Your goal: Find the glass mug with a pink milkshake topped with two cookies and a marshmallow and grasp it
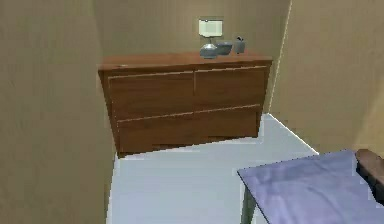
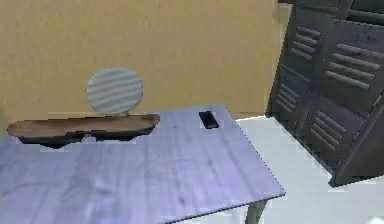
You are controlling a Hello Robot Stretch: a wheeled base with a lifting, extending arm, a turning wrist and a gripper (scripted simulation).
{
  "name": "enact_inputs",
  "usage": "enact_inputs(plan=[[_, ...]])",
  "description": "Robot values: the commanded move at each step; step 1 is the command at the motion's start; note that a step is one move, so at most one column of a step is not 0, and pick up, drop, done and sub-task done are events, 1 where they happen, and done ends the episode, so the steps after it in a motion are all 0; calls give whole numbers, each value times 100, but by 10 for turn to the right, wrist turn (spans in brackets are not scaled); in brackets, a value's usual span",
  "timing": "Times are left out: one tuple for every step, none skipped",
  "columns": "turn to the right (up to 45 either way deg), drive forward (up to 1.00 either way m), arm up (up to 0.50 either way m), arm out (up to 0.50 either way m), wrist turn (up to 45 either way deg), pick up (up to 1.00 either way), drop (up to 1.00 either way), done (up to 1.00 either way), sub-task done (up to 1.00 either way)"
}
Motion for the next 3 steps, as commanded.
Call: enact_inputs(plan=[[0,100,0,0,0,0,0,0,0],[30,0,0,0,0,0,0,0,0],[0,10,0,0,0,0,0,0,0]])
